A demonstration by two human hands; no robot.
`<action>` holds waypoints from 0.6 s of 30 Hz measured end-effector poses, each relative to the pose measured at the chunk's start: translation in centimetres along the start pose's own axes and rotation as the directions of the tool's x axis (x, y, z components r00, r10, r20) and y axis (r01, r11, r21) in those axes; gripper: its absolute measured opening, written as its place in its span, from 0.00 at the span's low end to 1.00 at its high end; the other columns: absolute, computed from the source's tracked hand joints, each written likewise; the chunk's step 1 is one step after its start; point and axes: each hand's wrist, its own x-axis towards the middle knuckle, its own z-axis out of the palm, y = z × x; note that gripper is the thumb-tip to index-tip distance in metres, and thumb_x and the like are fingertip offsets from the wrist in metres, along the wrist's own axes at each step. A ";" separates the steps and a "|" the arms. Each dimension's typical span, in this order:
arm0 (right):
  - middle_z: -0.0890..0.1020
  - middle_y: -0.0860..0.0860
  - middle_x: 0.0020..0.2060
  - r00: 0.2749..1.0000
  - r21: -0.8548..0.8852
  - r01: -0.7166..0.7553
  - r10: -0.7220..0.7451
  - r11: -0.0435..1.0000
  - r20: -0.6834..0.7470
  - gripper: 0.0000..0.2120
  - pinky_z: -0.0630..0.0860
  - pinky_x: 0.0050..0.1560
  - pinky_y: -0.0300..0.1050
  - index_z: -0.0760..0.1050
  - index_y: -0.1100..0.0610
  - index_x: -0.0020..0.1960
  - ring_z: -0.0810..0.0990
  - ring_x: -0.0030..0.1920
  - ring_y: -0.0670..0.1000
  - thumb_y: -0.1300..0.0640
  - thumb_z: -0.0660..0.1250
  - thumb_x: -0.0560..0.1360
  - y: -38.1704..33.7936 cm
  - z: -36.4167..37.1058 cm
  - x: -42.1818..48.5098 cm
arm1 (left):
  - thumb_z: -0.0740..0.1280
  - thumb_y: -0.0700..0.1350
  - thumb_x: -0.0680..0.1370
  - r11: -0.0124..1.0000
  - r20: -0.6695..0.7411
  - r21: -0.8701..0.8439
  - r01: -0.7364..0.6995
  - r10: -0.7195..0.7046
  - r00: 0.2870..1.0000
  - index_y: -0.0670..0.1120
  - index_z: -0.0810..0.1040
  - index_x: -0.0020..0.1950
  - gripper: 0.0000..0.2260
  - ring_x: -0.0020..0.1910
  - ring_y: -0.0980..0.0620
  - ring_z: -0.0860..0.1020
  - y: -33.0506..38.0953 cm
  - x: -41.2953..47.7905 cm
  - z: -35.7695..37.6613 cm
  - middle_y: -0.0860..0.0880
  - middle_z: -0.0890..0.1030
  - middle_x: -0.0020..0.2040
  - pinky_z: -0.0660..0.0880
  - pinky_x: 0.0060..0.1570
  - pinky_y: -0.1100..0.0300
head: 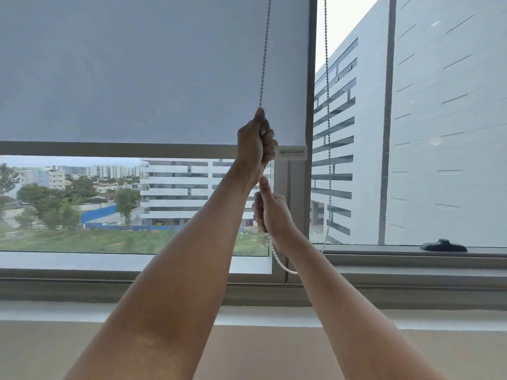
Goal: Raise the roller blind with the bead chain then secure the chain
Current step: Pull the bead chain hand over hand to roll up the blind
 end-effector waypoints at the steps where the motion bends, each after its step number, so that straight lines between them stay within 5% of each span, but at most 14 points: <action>1: 0.59 0.45 0.15 1.000 -0.016 -0.011 0.011 1.000 0.005 0.27 0.53 0.18 0.34 0.57 0.55 0.25 0.55 0.16 0.43 0.45 0.49 0.80 0.9 -0.1 -0.3 | 0.52 0.50 0.81 1.000 0.002 -0.013 0.005 -0.005 1.000 0.47 0.57 0.29 0.20 0.15 0.60 0.55 -0.8 -0.5 -0.5 0.57 0.59 0.17 0.52 0.16 0.73; 14: 0.59 0.43 0.16 0.973 -0.053 -0.206 0.210 0.977 0.094 0.24 0.53 0.18 0.30 0.56 0.55 0.26 0.55 0.17 0.41 0.51 0.49 0.81 9.5 -2.2 -4.9 | 0.52 0.49 0.81 0.996 -0.105 -0.055 0.064 -0.070 0.992 0.52 0.61 0.23 0.25 0.16 0.61 0.55 -9.4 -7.7 -4.1 0.57 0.59 0.18 0.52 0.18 0.73; 18: 0.59 0.42 0.16 0.961 -0.137 -0.210 0.230 0.968 0.154 0.22 0.54 0.21 0.30 0.56 0.53 0.26 0.55 0.19 0.41 0.45 0.52 0.76 11.1 -2.8 -5.5 | 0.52 0.48 0.81 0.993 -0.116 -0.062 0.098 -0.105 0.988 0.52 0.62 0.22 0.25 0.16 0.61 0.55 -10.8 -9.6 -5.2 0.58 0.59 0.18 0.52 0.18 0.73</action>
